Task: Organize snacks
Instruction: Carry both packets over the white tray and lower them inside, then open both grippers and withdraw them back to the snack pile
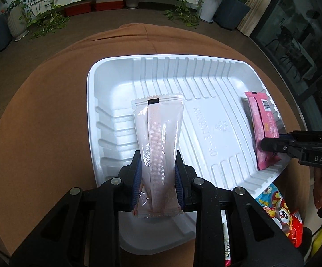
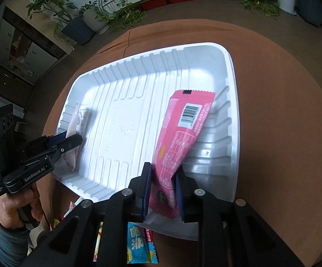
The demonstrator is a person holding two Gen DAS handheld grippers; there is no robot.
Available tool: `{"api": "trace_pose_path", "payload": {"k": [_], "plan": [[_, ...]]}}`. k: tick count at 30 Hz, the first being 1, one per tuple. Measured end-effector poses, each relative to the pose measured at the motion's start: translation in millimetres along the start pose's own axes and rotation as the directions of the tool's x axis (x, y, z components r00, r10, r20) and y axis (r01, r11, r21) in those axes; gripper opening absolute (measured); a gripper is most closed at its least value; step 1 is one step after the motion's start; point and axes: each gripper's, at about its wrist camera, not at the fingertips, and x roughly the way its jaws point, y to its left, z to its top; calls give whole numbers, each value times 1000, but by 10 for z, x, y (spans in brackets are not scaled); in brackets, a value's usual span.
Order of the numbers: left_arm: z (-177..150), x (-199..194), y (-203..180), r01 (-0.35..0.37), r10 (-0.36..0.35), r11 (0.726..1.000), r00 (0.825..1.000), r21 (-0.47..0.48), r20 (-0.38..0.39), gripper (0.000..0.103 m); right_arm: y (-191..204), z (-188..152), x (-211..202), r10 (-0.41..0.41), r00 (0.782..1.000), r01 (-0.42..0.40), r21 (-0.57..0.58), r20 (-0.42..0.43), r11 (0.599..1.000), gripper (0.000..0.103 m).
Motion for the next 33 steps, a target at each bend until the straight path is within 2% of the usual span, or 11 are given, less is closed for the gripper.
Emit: {"api": "trace_pose_path", "payload": {"k": [5, 7, 9, 11, 12, 16, 21, 23, 27, 31, 33], "plan": [[-1, -104, 18, 11, -10, 999, 1000, -30, 27, 34, 29, -11, -133, 16, 999, -15, -2, 49, 1000, 48], [-11, -222, 35, 23, -20, 999, 998, -42, 59, 47, 18, -7, -259, 35, 996, -37, 15, 84, 999, 62], [-39, -376, 56, 42, -37, 998, 995, -47, 95, 51, -4, -31, -429, 54, 991, -58, 30, 126, 998, 66], [-95, -552, 81, 61, -54, 997, 990, -48, 131, 60, -20, -60, -608, 64, 983, -72, 41, 170, 997, 69], [-146, -674, 101, 73, -64, 996, 985, -51, 160, 69, -27, -89, -726, 74, 977, -84, 43, 201, 996, 71], [-473, -1135, 193, 133, -119, 990, 963, -42, 242, 98, -54, -325, -1273, 99, 933, -123, 47, 346, 991, 83], [-1108, -1543, 233, 128, -114, 991, 956, -35, 270, 100, -58, -909, -1826, 163, 848, -208, 35, 505, 977, 96], [-1392, -1643, 225, 116, -102, 993, 955, -33, 277, 100, -45, -1194, -1890, 194, 827, -250, 35, 527, 968, 98], [-1988, -1716, 189, 4, 11, 998, 964, -55, 266, 100, 25, -1862, -1791, 182, 836, -252, 67, 517, 965, 98], [-2404, -1611, 73, -90, 88, 996, 972, 0, 220, 100, 205, -2527, -1568, 166, 859, -224, 64, 484, 972, 93], [-2541, -1534, 56, -94, 89, 995, 977, 15, 193, 100, 281, -2767, -1453, 170, 870, -228, 73, 463, 971, 89]]}}
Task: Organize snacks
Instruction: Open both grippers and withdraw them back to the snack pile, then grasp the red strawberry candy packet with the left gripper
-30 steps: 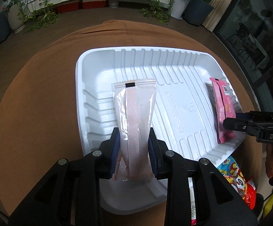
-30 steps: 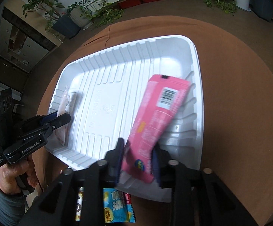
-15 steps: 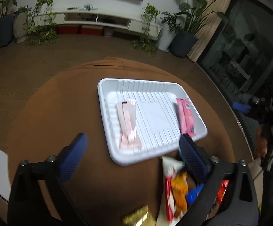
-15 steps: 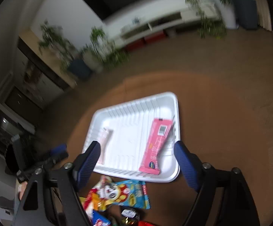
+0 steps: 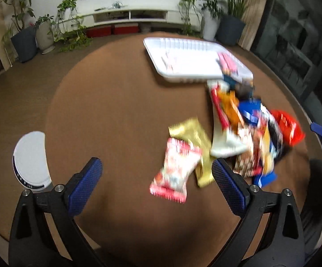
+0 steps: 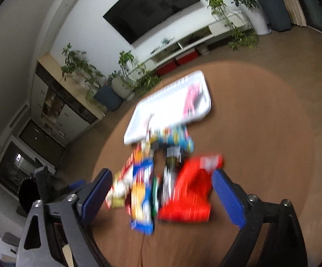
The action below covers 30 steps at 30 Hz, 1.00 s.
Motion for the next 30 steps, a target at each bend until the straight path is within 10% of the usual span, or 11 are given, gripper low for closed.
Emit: {"api": "trace_pose_path", "payload": {"k": [11, 16, 30], "plan": [[31, 217, -63, -18, 19, 999, 999, 50, -38, 99, 480, -635, 170, -70, 997, 61, -170, -44, 983, 77], [51, 384, -91, 34, -26, 996, 995, 79, -98, 67, 549, -702, 207, -79, 995, 65, -182, -66, 981, 75], [114, 596, -142, 46, -29, 992, 990, 116, -137, 44, 606, -731, 313, -101, 990, 81, -196, -95, 977, 74]]}}
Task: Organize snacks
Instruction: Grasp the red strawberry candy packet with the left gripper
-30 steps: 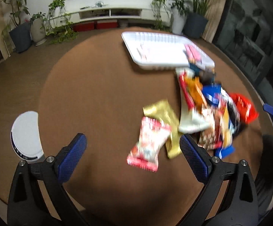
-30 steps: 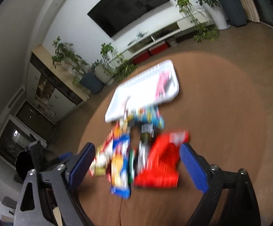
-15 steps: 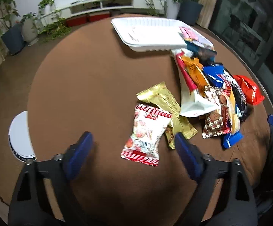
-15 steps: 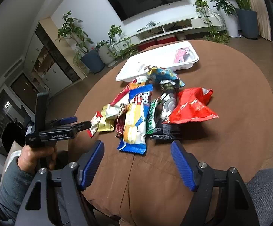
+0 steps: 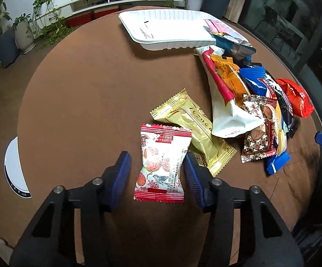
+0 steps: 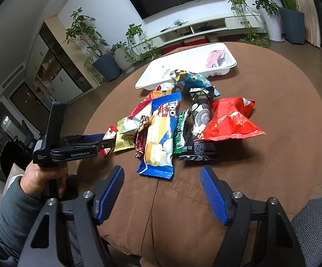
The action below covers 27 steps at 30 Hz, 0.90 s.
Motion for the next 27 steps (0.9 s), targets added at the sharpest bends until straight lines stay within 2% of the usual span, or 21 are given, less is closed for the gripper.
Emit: {"api": "trace_pose_path", "payload": {"k": [3, 13, 18, 27], "plan": [[-4, -8, -11, -2, 2, 1000, 1000, 4, 3, 33, 63, 6, 32, -4, 1000, 4, -16, -5, 1000, 73], [-203, -150, 14, 81, -77, 994, 996, -74, 49, 32, 227, 122, 266, -27, 999, 26, -44, -36, 999, 62], [-365, -265, 17, 132, -122, 983, 989, -127, 83, 32, 264, 188, 459, -60, 996, 57, -44, -70, 997, 57], [-509, -298, -115, 202, -186, 967, 977, -156, 107, 32, 254, 242, 681, -126, 988, 122, -39, -94, 992, 52]]}}
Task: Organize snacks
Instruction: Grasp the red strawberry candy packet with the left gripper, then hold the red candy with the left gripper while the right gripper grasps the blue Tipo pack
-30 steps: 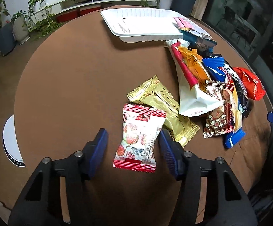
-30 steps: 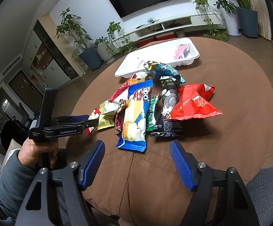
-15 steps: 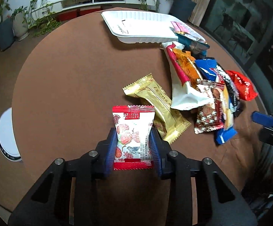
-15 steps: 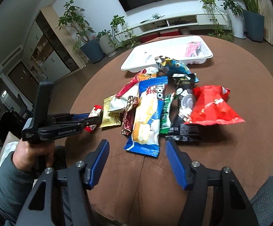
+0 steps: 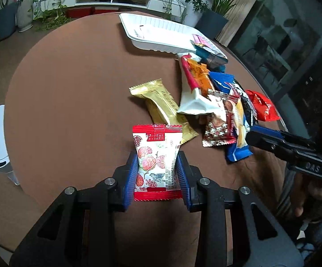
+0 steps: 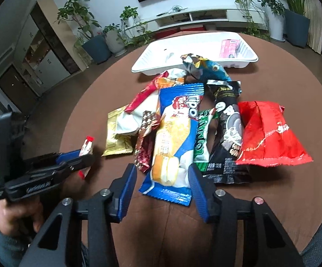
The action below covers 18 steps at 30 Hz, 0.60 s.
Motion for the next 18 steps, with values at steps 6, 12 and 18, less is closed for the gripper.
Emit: {"api": "trace_pose_path", "payload": {"k": [6, 12, 18], "plan": [[-56, 24, -36, 19, -19, 1000, 1000, -11, 4, 32, -12, 82, 73, -36, 999, 36, 1, -9, 999, 52], [-44, 33, -7, 27, -27, 999, 1000, -21, 10, 32, 80, 108, 201, -61, 998, 60, -40, -26, 997, 44], [-43, 31, 9, 32, -32, 999, 999, -23, 14, 32, 60, 59, 284, -64, 997, 62, -42, -44, 997, 39]]}}
